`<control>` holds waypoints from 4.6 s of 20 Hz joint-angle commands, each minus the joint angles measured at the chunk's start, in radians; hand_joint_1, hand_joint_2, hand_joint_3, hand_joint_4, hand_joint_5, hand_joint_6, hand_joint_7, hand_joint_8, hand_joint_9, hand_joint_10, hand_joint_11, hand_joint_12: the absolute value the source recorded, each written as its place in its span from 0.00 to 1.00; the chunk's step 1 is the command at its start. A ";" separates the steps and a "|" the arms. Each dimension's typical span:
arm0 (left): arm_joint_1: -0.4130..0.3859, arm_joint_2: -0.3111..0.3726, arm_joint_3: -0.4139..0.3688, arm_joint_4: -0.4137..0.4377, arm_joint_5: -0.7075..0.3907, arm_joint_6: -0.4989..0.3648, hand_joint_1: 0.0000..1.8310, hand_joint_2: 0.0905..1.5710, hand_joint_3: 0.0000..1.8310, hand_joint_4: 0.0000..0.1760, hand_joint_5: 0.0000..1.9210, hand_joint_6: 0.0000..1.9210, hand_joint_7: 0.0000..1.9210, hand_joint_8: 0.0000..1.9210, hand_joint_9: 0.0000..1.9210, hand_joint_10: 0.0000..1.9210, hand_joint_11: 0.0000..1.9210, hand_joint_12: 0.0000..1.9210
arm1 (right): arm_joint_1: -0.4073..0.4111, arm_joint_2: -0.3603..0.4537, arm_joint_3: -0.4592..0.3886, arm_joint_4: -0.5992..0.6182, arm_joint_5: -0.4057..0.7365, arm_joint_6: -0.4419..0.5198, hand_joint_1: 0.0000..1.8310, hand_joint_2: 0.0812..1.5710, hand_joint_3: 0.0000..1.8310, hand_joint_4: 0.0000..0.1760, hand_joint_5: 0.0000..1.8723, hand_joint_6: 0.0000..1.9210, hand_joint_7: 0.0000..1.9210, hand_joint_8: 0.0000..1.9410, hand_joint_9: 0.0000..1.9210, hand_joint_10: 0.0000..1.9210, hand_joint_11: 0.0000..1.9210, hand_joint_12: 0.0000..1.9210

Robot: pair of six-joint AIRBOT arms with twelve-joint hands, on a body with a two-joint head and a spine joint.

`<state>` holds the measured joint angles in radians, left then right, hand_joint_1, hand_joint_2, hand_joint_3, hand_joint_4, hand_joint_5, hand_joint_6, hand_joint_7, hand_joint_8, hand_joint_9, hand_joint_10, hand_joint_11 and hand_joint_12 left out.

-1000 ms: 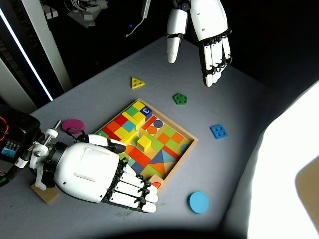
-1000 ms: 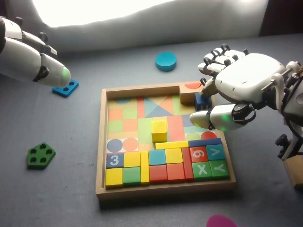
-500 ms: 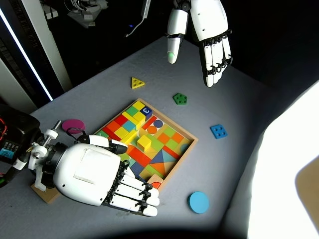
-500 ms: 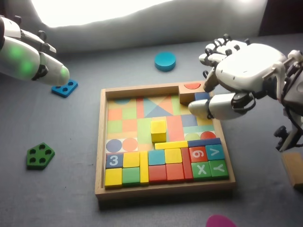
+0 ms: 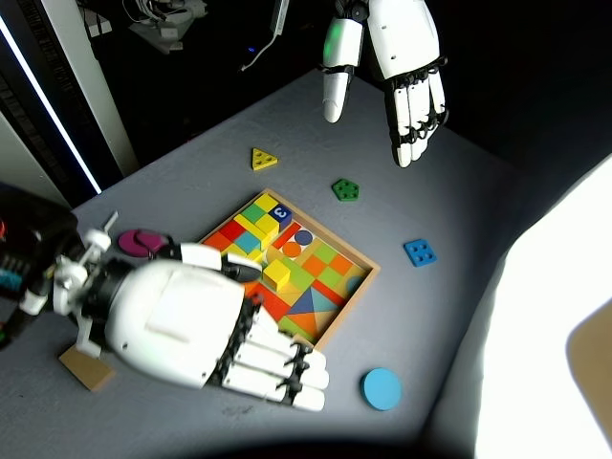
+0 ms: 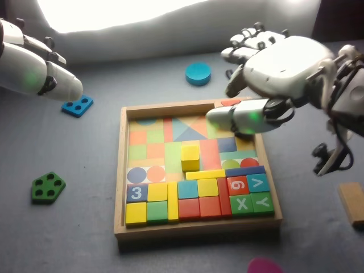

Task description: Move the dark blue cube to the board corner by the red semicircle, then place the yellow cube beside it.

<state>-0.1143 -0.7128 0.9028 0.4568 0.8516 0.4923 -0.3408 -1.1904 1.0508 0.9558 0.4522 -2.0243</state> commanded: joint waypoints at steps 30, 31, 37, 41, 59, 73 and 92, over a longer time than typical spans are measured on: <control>-0.014 0.004 0.010 0.036 -0.069 -0.001 0.00 0.77 0.00 0.21 0.07 0.00 0.11 0.00 0.12 0.00 0.00 0.43 | -0.075 -0.112 -0.049 -0.088 0.104 0.007 0.00 0.71 0.00 0.04 0.42 0.00 0.08 0.00 0.00 0.00 0.00 0.00; -0.014 0.004 0.010 0.036 -0.069 -0.001 0.00 0.77 0.00 0.18 0.06 0.00 0.10 0.00 0.12 0.00 0.00 0.42 | -0.077 -0.113 -0.046 -0.087 0.103 0.016 0.00 0.70 0.00 0.04 0.42 0.00 0.08 0.00 0.00 0.00 0.00 0.00; -0.014 0.004 0.009 0.036 -0.069 -0.001 0.00 0.77 0.00 0.14 0.06 0.00 0.10 0.00 0.11 0.00 0.00 0.41 | -0.079 -0.113 -0.041 -0.082 0.094 0.027 0.00 0.70 0.00 0.05 0.42 0.01 0.08 0.00 0.00 0.00 0.00 0.00; -0.014 0.004 0.008 0.036 -0.069 -0.001 0.00 0.77 0.00 0.17 0.07 0.00 0.10 0.00 0.12 0.00 0.00 0.42 | -0.090 -0.113 -0.041 -0.080 0.083 0.027 0.00 0.71 0.00 0.02 0.42 0.00 0.09 0.01 0.00 0.00 0.00 0.00; -0.014 0.004 0.010 0.034 -0.069 0.001 0.00 0.77 0.00 0.13 0.07 0.00 0.09 0.00 0.11 0.00 0.00 0.38 | -0.097 -0.108 0.039 -0.080 0.056 0.022 0.00 0.71 0.00 0.00 0.42 0.01 0.09 0.01 0.00 0.00 0.00 0.00; -0.016 0.004 0.014 0.034 -0.069 0.001 0.00 0.78 0.00 0.14 0.08 0.00 0.10 0.00 0.12 0.00 0.00 0.42 | -0.101 -0.099 0.085 -0.080 0.053 0.024 0.00 0.71 0.00 0.00 0.41 0.00 0.08 0.00 0.00 0.00 0.00 0.00; -0.018 0.003 0.018 0.035 -0.069 0.003 0.00 0.76 0.00 0.16 0.08 0.00 0.10 0.00 0.11 0.00 0.00 0.42 | -0.100 -0.072 0.123 -0.080 0.042 0.034 0.00 0.71 0.00 0.00 0.42 0.00 0.10 0.01 0.00 0.00 0.00 0.00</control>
<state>-0.1188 -0.7120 0.9222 0.4564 0.8520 0.4931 -0.4397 -1.2720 1.1622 0.8871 0.4358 -1.9816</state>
